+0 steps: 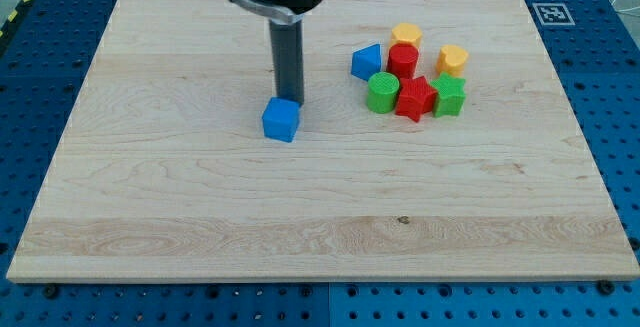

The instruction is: Push the blue cube to the group of blocks

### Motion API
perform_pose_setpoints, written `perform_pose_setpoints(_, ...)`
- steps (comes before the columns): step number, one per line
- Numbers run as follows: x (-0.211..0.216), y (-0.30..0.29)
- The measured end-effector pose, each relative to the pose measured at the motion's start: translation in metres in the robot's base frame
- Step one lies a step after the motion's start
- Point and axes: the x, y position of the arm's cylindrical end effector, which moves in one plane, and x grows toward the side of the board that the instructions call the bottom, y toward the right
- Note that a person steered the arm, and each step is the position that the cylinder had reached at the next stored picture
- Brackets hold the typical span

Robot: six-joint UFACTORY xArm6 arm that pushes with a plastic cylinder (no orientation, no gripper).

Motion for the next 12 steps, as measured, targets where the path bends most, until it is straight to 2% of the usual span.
perform_pose_setpoints(1, 0.000, -0.046)
perform_pose_setpoints(2, 0.013, -0.065)
perform_pose_setpoints(3, 0.059, -0.049)
perform_pose_setpoints(4, 0.075, -0.020)
perform_pose_setpoints(6, -0.028, -0.019)
perform_pose_setpoints(7, -0.047, -0.019)
perform_pose_setpoints(9, -0.017, -0.044)
perform_pose_setpoints(10, 0.023, -0.029)
perform_pose_setpoints(11, 0.037, -0.006)
perform_pose_setpoints(12, -0.001, -0.003)
